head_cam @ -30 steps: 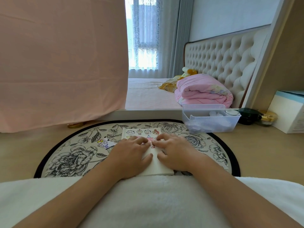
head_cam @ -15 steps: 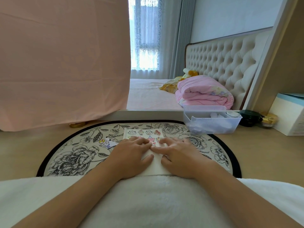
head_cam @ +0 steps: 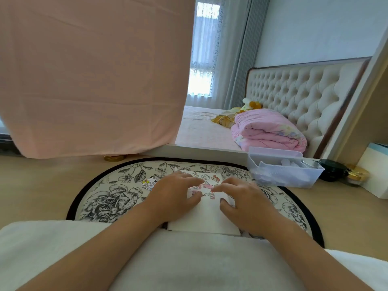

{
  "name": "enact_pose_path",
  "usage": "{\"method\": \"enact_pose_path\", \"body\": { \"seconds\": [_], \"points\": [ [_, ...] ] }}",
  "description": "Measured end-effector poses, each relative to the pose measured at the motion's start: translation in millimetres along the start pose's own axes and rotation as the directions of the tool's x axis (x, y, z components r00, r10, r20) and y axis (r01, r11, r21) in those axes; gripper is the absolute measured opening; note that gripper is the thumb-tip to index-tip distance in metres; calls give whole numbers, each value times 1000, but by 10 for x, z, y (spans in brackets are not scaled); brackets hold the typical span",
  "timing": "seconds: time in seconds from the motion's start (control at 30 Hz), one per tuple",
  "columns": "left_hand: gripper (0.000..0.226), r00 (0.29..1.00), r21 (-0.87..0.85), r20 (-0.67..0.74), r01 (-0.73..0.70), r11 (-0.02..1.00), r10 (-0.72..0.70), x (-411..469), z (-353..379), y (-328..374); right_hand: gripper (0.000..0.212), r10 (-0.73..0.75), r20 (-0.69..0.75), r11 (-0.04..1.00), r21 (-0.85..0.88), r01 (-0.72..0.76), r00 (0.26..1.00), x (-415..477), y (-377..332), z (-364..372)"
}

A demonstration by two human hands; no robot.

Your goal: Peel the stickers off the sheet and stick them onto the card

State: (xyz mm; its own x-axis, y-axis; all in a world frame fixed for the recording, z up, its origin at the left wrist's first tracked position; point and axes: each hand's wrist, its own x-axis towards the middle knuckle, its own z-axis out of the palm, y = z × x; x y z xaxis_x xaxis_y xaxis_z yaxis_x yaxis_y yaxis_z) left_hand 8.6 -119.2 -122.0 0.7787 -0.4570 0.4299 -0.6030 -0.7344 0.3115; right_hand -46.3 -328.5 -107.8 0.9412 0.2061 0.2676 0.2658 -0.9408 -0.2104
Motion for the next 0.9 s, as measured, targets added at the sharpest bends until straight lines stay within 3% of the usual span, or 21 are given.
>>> {"method": "enact_pose_path", "body": {
  "seconds": [0.23,0.47,0.67,0.9],
  "points": [
    [25,984,-15,-41,171,985,-172,53,-325,-611,26,-70,-15,994,84,71,997,411,-393,132],
    [30,967,7,43,251,968,-251,-77,-403,-1156,26,-107,34,991,90,104,994,914,-875,336],
    [29,961,-13,98,259,966,-257,-89,-377,-1212,33,-130,165,980,-128,152,978,1109,-1007,443],
    [26,958,-35,95,274,961,-270,-77,-372,-1237,30,-173,146,972,-136,193,974,1118,-975,462]
  ]
}}
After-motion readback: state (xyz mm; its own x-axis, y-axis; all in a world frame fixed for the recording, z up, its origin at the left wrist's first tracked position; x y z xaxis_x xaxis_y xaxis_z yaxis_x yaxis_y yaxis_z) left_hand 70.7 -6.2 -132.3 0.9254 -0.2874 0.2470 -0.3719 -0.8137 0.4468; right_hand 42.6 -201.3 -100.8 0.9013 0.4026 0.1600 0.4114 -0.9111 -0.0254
